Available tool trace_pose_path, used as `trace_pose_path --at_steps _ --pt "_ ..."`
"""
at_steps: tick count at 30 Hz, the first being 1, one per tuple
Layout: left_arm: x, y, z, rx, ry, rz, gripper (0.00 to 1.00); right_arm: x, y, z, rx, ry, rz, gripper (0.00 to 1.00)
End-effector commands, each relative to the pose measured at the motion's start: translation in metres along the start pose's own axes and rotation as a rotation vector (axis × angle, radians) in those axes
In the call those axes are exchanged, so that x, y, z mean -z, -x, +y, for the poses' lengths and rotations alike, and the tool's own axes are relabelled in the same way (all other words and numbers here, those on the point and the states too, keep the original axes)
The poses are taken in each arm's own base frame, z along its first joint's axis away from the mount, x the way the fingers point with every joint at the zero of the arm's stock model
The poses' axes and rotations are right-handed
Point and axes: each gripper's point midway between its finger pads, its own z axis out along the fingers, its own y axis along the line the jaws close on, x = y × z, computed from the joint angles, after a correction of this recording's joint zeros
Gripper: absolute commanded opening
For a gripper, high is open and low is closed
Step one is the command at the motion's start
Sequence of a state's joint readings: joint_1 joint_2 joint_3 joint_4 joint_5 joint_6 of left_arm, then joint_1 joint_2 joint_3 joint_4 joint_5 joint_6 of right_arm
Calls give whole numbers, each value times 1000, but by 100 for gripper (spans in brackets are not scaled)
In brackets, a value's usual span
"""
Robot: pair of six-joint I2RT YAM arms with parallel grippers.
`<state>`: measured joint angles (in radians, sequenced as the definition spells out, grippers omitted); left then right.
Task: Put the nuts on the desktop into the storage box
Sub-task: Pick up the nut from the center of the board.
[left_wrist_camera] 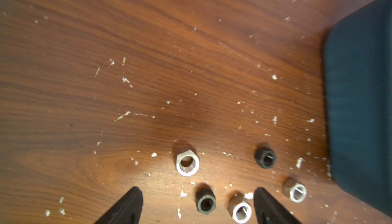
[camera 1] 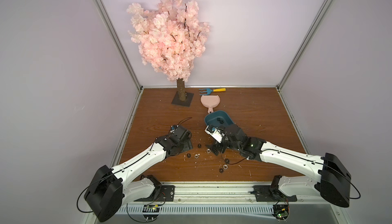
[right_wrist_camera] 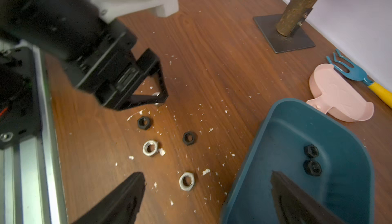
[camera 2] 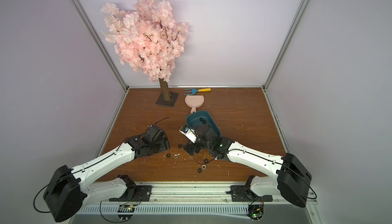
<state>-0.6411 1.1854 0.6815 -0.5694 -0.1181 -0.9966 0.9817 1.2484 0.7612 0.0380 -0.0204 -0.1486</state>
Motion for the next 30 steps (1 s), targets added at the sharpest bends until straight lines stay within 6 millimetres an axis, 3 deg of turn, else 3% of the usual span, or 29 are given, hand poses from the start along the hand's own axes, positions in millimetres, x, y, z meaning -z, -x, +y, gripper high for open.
trace_pose_path --at_steps 1,6,20,28,30 --pt "-10 -8 13 2 78 41 85 15 36 21 91 83 -194 99" --pt "-24 -15 20 -4 139 84 80 15 31 27 108 87 -193 99" --pt "-51 -10 16 -71 244 128 63 13 33 21 116 41 -155 99" --pt "-54 -12 27 -72 286 117 41 16 37 20 126 32 -165 99" --pt "-53 -12 25 -71 278 119 40 16 38 19 126 31 -169 99"
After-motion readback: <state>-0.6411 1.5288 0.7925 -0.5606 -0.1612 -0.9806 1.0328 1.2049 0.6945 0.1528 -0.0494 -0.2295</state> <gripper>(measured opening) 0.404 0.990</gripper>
